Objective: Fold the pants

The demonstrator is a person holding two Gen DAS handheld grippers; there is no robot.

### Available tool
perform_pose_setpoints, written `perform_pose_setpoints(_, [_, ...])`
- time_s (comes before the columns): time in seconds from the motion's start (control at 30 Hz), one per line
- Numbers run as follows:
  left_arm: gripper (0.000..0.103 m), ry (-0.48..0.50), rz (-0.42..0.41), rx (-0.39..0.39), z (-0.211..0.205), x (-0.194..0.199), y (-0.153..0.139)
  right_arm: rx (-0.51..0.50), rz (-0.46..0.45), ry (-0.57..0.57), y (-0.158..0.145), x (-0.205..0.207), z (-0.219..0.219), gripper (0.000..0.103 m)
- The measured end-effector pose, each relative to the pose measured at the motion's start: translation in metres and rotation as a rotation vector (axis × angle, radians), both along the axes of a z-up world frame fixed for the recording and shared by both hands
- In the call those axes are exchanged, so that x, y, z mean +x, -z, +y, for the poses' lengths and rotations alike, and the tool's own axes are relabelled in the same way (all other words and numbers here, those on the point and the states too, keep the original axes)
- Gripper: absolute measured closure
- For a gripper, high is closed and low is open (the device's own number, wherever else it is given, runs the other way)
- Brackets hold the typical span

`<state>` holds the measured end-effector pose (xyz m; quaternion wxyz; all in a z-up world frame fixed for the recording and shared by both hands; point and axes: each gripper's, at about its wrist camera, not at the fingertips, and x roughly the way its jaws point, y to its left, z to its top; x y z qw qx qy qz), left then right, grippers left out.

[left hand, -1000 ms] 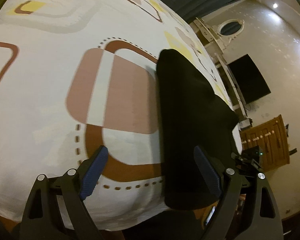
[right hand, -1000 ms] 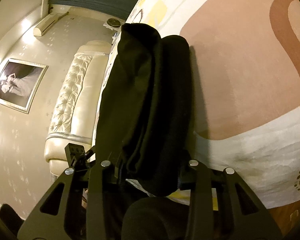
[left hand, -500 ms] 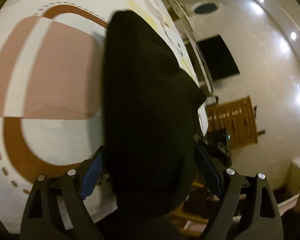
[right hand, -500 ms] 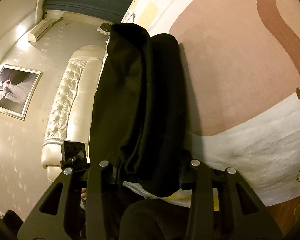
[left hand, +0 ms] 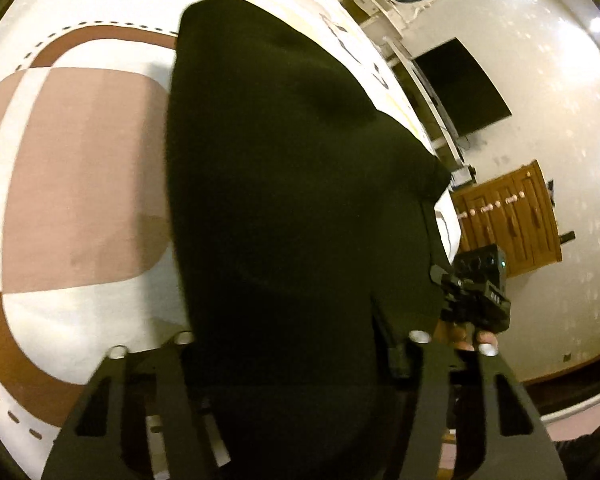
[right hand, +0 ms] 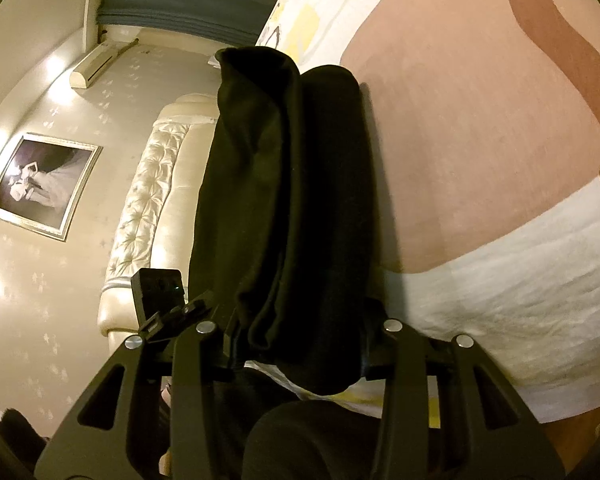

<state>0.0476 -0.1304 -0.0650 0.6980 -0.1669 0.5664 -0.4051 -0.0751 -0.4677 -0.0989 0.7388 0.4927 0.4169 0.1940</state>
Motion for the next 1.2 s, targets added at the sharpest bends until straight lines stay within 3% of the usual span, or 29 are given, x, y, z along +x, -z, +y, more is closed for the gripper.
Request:
perform_pose_setpoints(0.3, [0.058, -0.01, -0.076, 0.065, -0.001, -0.003, -0.01, -0.073, -0.009, 0.014, -0.009, 0.001, 0.007, 0.064])
perform_pose_setpoints(0.67, [0.059, -0.041, -0.083, 0.086, 0.01, 0.002, -0.012, -0.123, 0.016, -0.008, -0.018, 0.013, 0.031, 0.065])
perform_pose_setpoints(1.2, [0.059, -0.176, -0.11, 0.125, 0.098, 0.024, -0.019, -0.192, 0.034, -0.129, -0.02, 0.083, 0.113, 0.065])
